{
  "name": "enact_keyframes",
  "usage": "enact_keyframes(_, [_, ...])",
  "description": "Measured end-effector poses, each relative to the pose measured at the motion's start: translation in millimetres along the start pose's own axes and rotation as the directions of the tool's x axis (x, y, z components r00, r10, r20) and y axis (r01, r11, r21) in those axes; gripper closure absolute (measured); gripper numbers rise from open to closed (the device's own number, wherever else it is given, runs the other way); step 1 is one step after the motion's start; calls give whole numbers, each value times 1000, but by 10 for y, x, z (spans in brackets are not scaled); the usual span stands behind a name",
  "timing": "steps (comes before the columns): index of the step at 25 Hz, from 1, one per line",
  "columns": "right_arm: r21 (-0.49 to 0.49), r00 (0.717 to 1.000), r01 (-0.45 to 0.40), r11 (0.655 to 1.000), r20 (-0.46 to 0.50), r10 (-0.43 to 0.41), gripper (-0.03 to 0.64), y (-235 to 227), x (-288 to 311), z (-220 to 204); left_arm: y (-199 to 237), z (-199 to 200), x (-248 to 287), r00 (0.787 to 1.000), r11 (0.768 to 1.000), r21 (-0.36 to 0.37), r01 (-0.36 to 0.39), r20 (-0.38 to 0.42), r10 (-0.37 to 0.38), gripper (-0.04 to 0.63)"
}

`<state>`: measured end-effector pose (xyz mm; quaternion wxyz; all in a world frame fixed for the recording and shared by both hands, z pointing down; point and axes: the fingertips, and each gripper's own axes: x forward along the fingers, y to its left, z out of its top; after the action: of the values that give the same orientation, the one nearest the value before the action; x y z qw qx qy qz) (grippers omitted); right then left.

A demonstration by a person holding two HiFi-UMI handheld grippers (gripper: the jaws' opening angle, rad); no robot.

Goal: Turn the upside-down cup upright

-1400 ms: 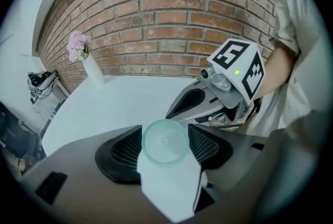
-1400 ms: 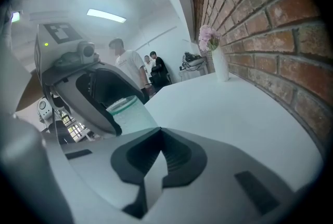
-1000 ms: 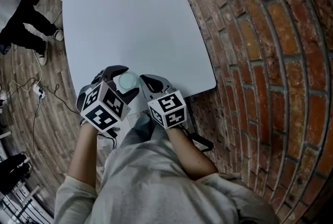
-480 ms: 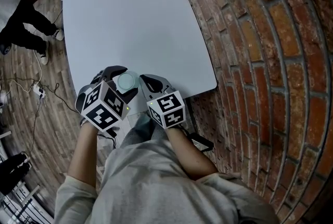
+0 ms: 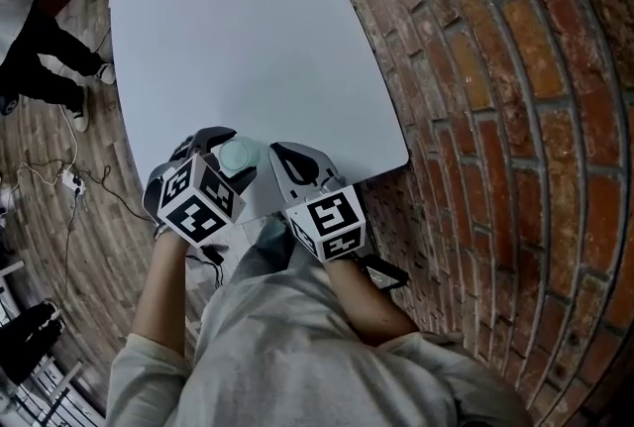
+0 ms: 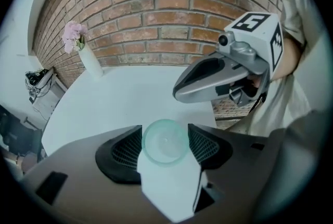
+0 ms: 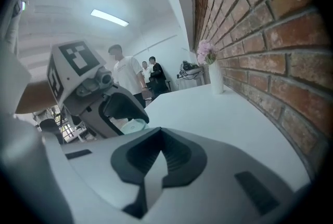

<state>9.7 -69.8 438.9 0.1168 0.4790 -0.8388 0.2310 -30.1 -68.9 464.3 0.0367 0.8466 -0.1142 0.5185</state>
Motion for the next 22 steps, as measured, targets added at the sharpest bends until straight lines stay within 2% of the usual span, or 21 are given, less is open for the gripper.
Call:
enact_keyframes(9, [5, 998, 31, 999, 59, -32, 611, -69, -221, 203, 36, 15, 117, 1000, 1000, 23, 5, -15, -5, 314])
enact_keyframes(22, [12, 997, 39, 999, 69, -39, 611, -109, -290, 242, 59, -20, 216, 1000, 1000, 29, 3, -26, -2, 314])
